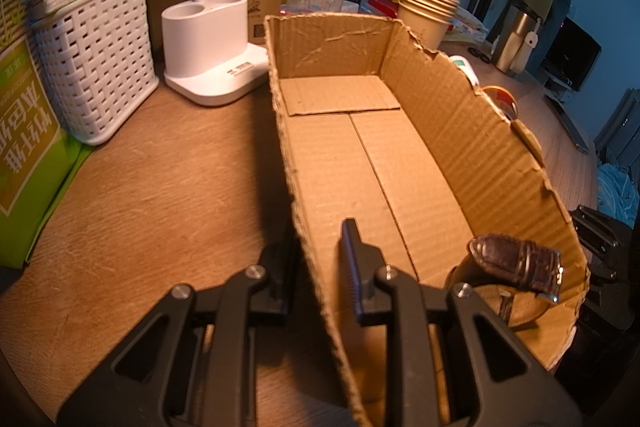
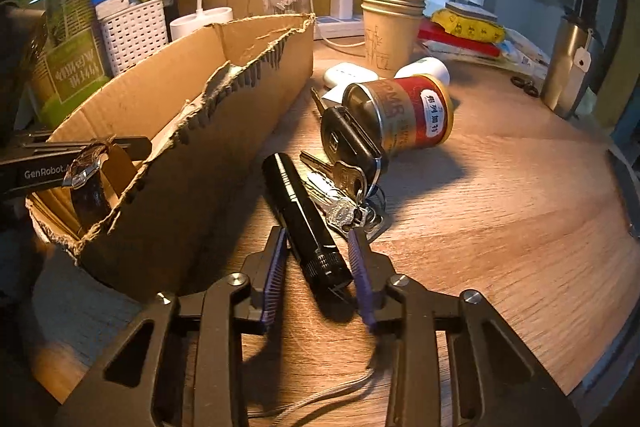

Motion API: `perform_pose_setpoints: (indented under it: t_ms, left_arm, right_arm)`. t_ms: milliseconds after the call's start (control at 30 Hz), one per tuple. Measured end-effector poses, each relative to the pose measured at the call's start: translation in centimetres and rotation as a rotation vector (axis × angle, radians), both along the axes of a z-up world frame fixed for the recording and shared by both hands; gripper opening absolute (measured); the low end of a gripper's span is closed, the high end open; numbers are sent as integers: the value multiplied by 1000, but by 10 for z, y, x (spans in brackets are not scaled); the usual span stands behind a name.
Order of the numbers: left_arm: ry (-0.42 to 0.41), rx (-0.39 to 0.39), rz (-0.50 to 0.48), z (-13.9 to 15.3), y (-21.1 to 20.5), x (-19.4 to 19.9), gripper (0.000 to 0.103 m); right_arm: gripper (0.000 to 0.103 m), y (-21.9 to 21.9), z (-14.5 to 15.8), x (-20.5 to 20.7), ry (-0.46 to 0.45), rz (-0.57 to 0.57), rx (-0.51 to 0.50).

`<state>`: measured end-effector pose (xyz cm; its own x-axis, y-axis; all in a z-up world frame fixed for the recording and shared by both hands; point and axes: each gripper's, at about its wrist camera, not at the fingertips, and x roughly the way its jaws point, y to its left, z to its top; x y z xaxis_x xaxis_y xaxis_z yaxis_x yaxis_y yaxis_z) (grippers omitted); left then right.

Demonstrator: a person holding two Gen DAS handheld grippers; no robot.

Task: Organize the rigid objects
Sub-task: 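Move the right gripper to the black flashlight and grasp it, then lift the flashlight with the right gripper and lower it into the box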

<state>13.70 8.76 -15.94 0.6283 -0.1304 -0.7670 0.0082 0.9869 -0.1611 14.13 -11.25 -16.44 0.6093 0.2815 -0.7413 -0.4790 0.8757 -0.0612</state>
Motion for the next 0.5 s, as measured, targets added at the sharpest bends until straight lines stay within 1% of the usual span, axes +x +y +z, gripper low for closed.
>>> perform_pose_setpoints:
  t_ms: [200, 500]
  left_arm:
    - [0, 0, 0, 0, 0, 0, 22]
    - [0, 0, 0, 0, 0, 0, 22]
  right_arm:
    - [22, 2, 10, -10, -46, 16, -5]
    - [22, -3, 31, -19, -85, 18, 35]
